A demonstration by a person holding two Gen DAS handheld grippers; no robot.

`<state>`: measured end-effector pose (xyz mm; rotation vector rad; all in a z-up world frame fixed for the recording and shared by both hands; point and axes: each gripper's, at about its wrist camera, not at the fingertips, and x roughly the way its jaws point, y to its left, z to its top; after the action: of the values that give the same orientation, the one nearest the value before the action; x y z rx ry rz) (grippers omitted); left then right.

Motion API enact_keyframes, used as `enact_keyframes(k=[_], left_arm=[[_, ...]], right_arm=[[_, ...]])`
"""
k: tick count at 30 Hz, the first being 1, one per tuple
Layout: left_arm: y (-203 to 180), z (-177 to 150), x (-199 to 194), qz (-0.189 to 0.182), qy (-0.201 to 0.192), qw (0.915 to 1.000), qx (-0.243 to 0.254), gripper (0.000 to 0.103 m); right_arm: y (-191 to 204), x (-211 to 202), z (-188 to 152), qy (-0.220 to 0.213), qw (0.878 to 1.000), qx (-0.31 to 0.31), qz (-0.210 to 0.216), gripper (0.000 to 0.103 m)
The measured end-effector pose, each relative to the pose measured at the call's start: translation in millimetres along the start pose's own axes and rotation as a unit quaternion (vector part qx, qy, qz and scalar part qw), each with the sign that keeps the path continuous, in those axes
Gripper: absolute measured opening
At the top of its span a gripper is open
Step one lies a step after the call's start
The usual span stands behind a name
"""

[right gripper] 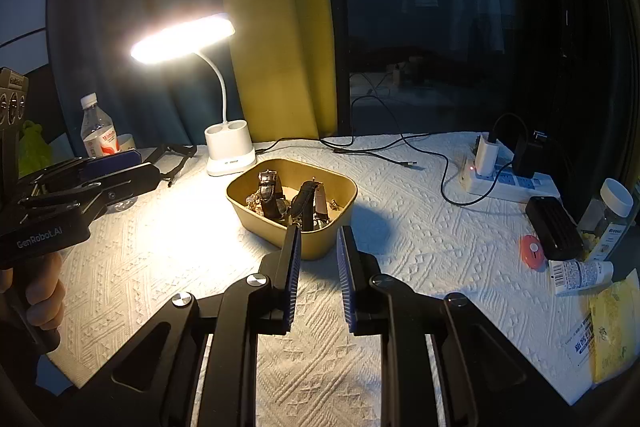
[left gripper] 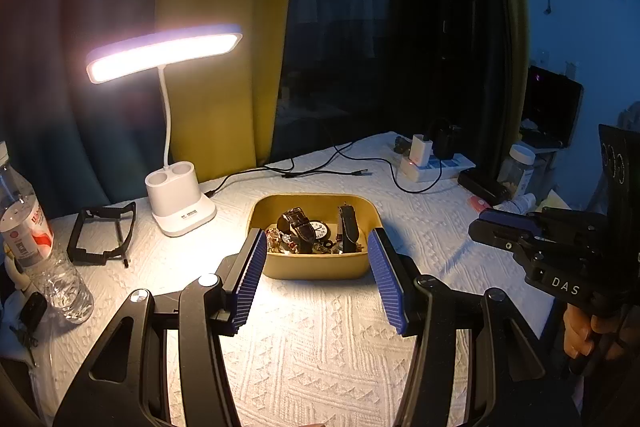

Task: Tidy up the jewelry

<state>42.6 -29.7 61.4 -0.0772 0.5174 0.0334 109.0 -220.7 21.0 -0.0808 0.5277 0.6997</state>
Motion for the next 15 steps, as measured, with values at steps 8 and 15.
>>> enact_keyframes(k=[8,15], left_arm=[[0.2,-0.4,1.9,-0.002,0.002,1.0000,-0.001,0.056],[0.3,-0.7,2.2,-0.002,0.002,1.0000,-0.002,0.056]], right_arm=[[-0.1,1.2,0.0,0.000,1.000,-0.001,0.000,0.018],[-1.2,2.6,-0.3,0.003,1.000,0.000,0.000,0.018]])
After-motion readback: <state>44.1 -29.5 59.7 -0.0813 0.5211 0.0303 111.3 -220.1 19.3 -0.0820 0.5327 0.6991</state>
